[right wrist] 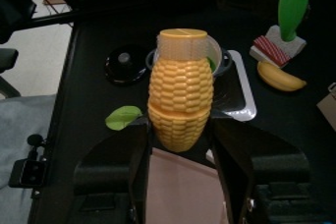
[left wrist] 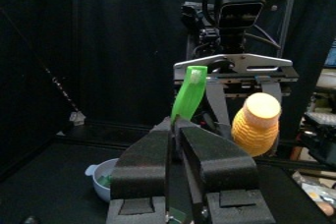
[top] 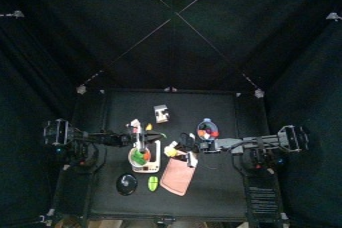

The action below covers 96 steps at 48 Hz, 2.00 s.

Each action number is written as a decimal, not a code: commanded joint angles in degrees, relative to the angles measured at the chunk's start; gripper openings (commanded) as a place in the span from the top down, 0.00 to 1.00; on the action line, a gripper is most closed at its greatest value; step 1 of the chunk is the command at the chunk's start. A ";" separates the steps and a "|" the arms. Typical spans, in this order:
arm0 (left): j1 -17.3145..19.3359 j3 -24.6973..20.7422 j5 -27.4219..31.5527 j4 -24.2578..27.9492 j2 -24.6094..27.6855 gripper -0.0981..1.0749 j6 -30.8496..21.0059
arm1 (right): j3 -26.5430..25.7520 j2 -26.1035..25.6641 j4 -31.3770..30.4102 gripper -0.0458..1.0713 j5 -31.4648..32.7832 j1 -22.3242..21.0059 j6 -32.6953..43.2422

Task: Place husk piece in pot

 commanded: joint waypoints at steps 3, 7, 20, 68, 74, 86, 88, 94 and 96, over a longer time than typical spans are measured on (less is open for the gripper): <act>-0.09 0.00 -0.62 0.09 -0.79 0.52 -0.26 | -0.62 -1.49 0.00 0.59 -0.26 -0.18 0.00; -0.26 1.58 0.26 0.09 -1.49 0.52 -0.44 | -0.35 -1.67 0.09 0.59 -0.26 0.09 0.09; -5.10 10.46 9.84 -0.97 -11.07 0.52 -0.53 | 1.67 -3.08 0.26 0.59 -0.18 0.53 0.18; -10.20 17.05 58.27 -4.83 -27.33 0.21 -0.44 | 3.87 -2.20 0.79 0.59 -0.26 1.05 0.26; -10.20 16.88 58.36 -4.92 -27.33 0.16 -0.35 | 3.96 -2.20 0.79 0.59 -0.18 1.14 0.26; -10.20 16.44 58.36 -4.83 -27.42 0.16 -0.18 | 3.96 -1.49 0.79 0.59 -0.26 1.05 0.26; -10.20 16.44 58.36 -4.75 -27.42 0.16 -0.18 | 3.87 -1.32 0.70 0.59 -0.26 0.97 0.26; -10.20 16.26 58.27 -4.75 -27.42 0.16 -0.18 | 3.69 -1.05 0.79 0.59 -0.26 0.88 0.26; -10.20 16.26 58.27 -4.75 -27.42 0.16 -0.18 | 3.69 -1.05 0.88 0.59 -0.26 0.79 0.35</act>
